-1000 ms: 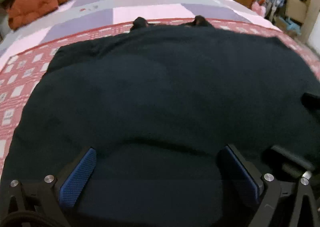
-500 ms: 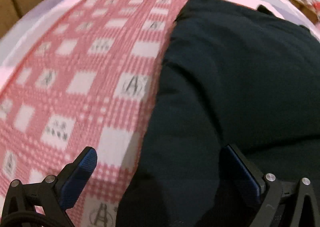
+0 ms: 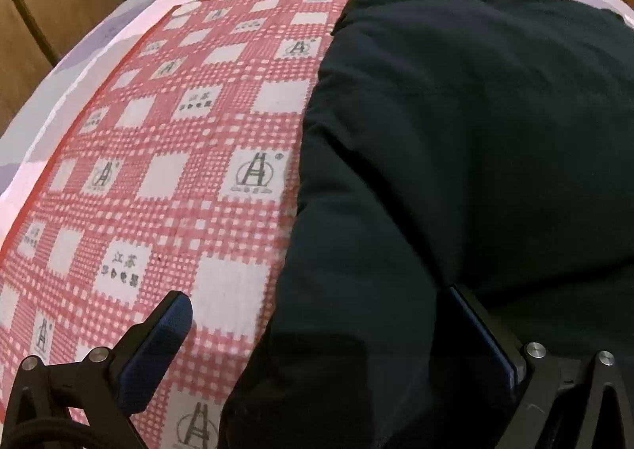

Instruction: Fold large clothes

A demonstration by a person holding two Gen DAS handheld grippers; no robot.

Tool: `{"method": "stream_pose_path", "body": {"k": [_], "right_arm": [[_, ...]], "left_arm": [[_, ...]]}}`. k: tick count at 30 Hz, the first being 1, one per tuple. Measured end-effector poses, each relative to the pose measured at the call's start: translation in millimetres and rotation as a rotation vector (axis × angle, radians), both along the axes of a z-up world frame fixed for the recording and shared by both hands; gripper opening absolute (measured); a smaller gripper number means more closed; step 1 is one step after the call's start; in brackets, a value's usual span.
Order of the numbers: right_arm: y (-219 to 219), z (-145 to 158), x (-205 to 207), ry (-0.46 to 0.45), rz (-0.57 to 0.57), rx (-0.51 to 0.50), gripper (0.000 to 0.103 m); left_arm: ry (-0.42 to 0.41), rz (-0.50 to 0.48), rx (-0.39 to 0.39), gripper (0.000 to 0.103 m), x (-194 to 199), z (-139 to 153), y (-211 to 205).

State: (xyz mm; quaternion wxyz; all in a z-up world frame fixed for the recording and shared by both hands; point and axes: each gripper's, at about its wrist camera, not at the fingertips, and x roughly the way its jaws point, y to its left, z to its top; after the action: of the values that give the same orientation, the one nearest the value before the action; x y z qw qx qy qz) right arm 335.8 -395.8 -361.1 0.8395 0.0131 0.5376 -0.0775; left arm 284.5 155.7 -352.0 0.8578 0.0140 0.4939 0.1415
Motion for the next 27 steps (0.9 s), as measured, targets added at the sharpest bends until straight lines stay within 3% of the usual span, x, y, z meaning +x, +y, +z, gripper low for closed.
{"method": "stream_pose_path", "body": {"k": [19, 25, 27], "right_arm": [[-5.4, -6.7, -0.1, 0.013, 0.008, 0.055, 0.102], [-9.0, -14.3, 3.2, 0.031, 0.009, 0.095, 0.102], [-7.8, -15.2, 6.8, 0.054, 0.011, 0.09, 0.102]], "left_arm": [[0.03, 0.03, 0.018, 0.103, 1.6, -3.2, -4.8], [0.109, 0.11, -0.057, 0.103, 8.2, -5.7, 3.3], [0.153, 0.113, -0.023, 0.103, 13.8, -4.6, -1.4]]}}
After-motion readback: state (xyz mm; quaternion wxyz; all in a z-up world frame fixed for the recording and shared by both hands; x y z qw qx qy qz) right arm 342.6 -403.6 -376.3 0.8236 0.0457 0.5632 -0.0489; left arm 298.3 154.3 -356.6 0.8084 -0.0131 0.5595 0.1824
